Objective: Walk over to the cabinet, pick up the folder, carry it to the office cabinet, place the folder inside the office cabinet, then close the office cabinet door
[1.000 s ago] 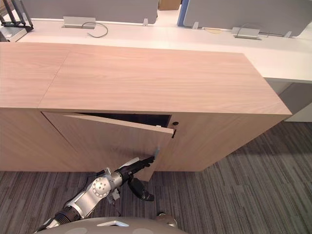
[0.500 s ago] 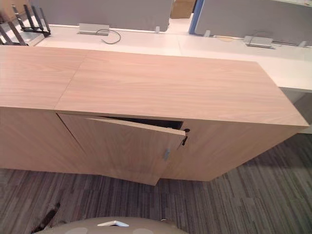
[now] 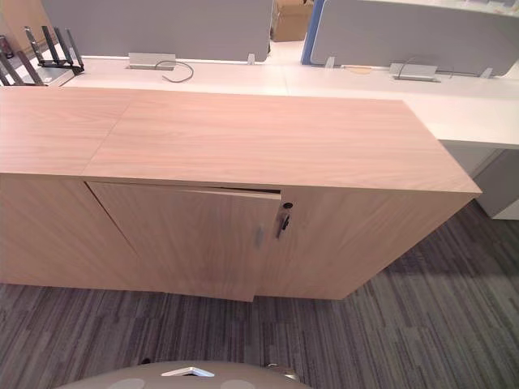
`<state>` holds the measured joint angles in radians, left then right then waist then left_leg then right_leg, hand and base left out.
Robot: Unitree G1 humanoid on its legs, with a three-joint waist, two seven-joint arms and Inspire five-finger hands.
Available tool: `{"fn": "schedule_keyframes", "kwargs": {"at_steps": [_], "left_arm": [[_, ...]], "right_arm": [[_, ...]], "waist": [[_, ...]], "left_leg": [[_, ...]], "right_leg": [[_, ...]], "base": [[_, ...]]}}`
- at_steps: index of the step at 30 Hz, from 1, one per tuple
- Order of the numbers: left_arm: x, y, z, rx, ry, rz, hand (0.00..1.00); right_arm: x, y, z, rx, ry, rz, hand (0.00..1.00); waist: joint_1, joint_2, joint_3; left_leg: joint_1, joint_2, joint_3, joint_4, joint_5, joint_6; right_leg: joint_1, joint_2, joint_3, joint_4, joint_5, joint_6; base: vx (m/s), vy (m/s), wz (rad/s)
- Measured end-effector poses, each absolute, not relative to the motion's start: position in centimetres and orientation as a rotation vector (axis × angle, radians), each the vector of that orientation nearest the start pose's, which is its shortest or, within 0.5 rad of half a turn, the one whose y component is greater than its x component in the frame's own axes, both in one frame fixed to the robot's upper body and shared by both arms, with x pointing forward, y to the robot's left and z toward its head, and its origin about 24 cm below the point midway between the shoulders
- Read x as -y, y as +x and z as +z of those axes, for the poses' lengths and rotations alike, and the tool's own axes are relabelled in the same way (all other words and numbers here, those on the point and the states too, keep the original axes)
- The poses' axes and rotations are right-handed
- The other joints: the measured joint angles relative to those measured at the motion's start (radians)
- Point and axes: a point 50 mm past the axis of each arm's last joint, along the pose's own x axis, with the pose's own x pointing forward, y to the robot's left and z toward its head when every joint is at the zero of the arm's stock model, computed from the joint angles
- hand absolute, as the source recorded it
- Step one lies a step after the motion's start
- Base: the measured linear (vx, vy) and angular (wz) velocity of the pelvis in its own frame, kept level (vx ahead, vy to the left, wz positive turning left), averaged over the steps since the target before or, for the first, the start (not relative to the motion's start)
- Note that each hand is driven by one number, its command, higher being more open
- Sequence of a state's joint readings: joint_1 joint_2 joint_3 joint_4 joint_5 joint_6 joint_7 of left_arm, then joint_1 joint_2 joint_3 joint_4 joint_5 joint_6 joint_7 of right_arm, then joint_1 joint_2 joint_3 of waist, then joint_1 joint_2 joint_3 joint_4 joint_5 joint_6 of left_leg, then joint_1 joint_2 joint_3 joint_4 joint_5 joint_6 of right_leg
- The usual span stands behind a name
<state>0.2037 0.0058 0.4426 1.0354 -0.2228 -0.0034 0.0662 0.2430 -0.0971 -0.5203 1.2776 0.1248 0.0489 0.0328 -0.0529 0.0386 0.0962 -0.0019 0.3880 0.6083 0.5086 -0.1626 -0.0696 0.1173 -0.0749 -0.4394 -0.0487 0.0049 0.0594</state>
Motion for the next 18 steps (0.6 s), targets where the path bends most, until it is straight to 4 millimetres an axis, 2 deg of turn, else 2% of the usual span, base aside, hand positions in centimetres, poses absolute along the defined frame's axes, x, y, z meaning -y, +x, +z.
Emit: {"fn": "schedule_keyframes", "kwargs": {"at_steps": [1, 2, 3, 5, 6, 7, 9, 10, 14, 18], "left_arm": [[-21.0, 4.5, -16.5, -1.132, -0.303, 0.594, 1.00], [-21.0, 5.2, -16.4, -1.115, -0.264, 0.553, 1.00], [-20.6, 6.3, -16.1, -1.090, -0.198, 0.475, 1.00], [-19.9, 7.9, -15.6, -1.028, -0.141, 0.393, 1.00], [-19.7, 8.3, -15.5, -1.016, -0.127, 0.371, 1.00], [-19.4, 9.3, -15.3, -0.993, -0.120, 0.340, 1.00], [-18.9, 10.1, -15.3, -0.978, -0.118, 0.310, 1.00], [-18.7, 10.1, -15.4, -0.985, -0.118, 0.287, 1.00], [-18.6, 9.5, -15.9, -1.026, -0.120, 0.299, 1.00], [-18.9, 8.4, -16.2, -1.052, -0.157, 0.415, 1.00]], "right_arm": [[22.8, -3.1, -17.2, -1.432, 0.331, -0.635, 1.00], [23.2, -2.8, -17.2, -1.429, 0.307, -0.622, 1.00], [23.8, -2.5, -17.1, -1.426, 0.268, -0.609, 1.00], [24.2, -2.0, -17.0, -1.418, 0.226, -0.592, 1.00], [24.2, -1.8, -16.9, -1.415, 0.215, -0.586, 1.00], [23.9, -1.2, -17.0, -1.410, 0.200, -0.567, 1.00], [22.9, -1.2, -17.3, -1.420, 0.206, -0.552, 1.00], [22.6, -1.3, -17.3, -1.423, 0.203, -0.550, 1.00], [22.7, -0.9, -17.3, -1.416, 0.158, -0.549, 1.00], [23.3, -0.5, -17.1, -1.415, 0.049, -0.507, 1.00]], "waist": [[0.002, 0.011, 0.019], [0.006, 0.011, 0.030], [0.024, 0.020, 0.033], [0.028, 0.033, 0.036], [0.026, 0.036, 0.036], [0.023, 0.026, 0.042], [0.020, -0.002, 0.040], [0.017, -0.008, 0.038], [0.016, -0.001, 0.028], [0.019, 0.024, 0.012]], "left_leg": [[-0.052, -0.006, -0.126, 0.071, 0.006, 0.007], [-0.075, -0.018, -0.186, 0.094, 0.003, 0.006], [-0.075, -0.071, -0.293, 0.070, -0.035, -0.018], [-0.013, -0.139, -0.381, -0.073, -0.084, -0.040], [0.014, -0.149, -0.397, -0.121, -0.099, -0.056], [0.038, -0.180, -0.382, -0.176, -0.098, -0.052], [0.051, -0.208, -0.368, -0.202, -0.092, -0.041], [0.065, -0.223, -0.361, -0.222, -0.087, -0.034], [0.099, -0.267, -0.358, -0.340, -0.029, -0.026], [0.103, -0.273, -0.386, -0.435, 0.028, -0.032]], "right_leg": [[-0.009, 0.006, 0.032, 0.005, 0.004, -0.005], [-0.010, 0.001, 0.046, 0.009, 0.008, -0.006], [-0.012, -0.012, 0.070, 0.012, 0.016, -0.002], [-0.018, -0.012, 0.104, 0.013, 0.028, 0.013], [-0.021, -0.009, 0.112, 0.011, 0.033, 0.019], [-0.019, -0.015, 0.142, -0.015, 0.065, 0.037], [-0.020, -0.033, 0.177, -0.030, 0.085, 0.037], [-0.021, -0.044, 0.184, -0.030, 0.086, 0.038], [-0.039, -0.071, 0.183, -0.030, 0.088, 0.040], [-0.061, -0.067, 0.151, -0.030, 0.088, 0.039]], "base": [[-0.10, 0.040, -0.25], [-0.03, 0.133, -0.35], [0.01, 0.201, -0.40], [0.02, 0.232, -0.43], [0.03, 0.172, -0.39], [0.01, 0.134, -0.25], [0.00, 0.130, -0.23], [0.02, 0.116, -0.16], [0.04, 0.055, 0.05], [0.05, -0.041, 0.25]]}}
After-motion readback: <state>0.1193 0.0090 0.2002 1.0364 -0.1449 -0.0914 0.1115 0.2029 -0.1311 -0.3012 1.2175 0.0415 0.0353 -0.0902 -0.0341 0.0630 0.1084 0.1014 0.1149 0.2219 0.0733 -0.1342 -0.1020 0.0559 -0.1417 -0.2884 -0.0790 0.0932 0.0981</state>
